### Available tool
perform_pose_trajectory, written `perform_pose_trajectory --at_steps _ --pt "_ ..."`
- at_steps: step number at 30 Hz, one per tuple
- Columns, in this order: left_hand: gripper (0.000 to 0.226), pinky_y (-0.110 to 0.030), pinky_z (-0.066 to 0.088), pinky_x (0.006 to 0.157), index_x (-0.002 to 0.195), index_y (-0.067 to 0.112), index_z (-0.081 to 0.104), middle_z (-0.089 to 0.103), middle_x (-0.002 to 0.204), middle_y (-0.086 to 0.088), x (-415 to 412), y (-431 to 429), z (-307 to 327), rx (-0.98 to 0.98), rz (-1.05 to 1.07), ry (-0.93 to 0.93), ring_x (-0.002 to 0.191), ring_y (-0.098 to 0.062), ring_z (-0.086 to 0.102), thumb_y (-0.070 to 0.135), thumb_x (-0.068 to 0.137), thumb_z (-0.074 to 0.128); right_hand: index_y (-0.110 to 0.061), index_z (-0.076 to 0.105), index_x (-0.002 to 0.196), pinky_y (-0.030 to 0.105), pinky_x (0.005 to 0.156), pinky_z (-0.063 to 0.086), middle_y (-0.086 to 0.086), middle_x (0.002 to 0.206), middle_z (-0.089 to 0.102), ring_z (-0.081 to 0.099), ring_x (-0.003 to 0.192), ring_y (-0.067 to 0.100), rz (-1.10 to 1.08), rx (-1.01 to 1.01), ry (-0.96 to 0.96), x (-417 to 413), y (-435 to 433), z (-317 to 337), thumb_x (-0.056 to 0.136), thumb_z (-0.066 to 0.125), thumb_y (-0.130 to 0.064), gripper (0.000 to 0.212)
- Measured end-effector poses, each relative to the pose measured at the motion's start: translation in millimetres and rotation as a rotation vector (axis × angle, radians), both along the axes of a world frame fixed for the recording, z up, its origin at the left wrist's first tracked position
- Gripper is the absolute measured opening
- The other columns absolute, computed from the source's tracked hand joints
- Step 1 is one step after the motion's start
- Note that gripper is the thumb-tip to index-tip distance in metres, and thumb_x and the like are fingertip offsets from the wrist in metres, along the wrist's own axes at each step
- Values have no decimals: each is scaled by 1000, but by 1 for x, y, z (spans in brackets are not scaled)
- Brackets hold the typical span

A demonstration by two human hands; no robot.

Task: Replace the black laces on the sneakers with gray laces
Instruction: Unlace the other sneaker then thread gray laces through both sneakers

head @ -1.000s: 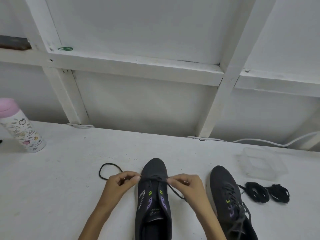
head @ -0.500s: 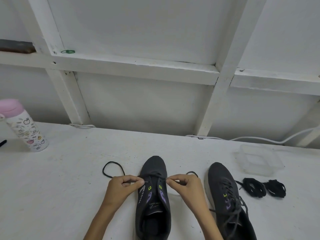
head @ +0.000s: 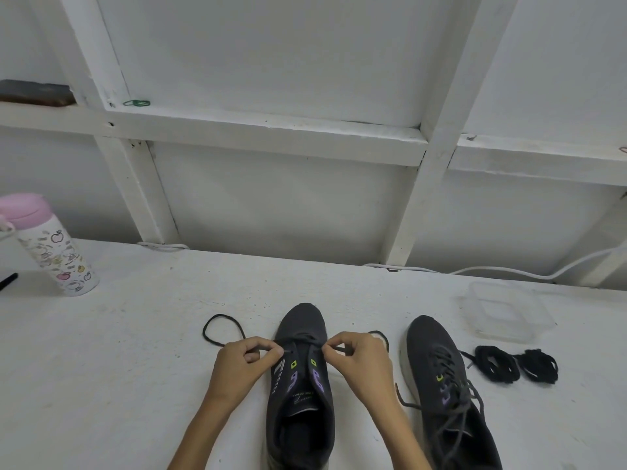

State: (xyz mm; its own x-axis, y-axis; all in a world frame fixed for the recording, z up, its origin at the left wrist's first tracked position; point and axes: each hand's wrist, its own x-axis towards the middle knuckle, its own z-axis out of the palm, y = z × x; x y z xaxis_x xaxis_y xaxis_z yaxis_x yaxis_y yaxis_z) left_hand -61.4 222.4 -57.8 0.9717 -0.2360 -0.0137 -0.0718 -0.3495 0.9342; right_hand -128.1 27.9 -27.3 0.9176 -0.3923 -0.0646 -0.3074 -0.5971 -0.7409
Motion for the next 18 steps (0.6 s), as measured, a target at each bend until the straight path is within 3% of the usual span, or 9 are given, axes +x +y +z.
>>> perform_pose_trajectory --at_steps 6,12,18 --pt "16 -13 30 51 69 33 74 33 44 8 0 -2 2 26 -18 -18 47 -6 28 22 80 78 -29 71 75 21 53 35 -8 56 54 47 56 9 44 -49 22 4 1 2 78 63 -34 9" --pt "13 -15 27 49 68 27 73 30 42 9 0 -4 3 113 7 -65 43 -8 27 24 79 78 -26 63 79 22 53 33 -8 59 50 47 60 10 108 -161 83 10 9 6 77 59 -34 9" --pt "14 -14 27 49 68 30 71 33 37 9 0 -7 4 156 2 -68 40 -7 32 28 79 77 -29 61 87 19 57 31 -9 86 54 52 80 8 191 -232 10 18 14 9 83 57 -31 6"
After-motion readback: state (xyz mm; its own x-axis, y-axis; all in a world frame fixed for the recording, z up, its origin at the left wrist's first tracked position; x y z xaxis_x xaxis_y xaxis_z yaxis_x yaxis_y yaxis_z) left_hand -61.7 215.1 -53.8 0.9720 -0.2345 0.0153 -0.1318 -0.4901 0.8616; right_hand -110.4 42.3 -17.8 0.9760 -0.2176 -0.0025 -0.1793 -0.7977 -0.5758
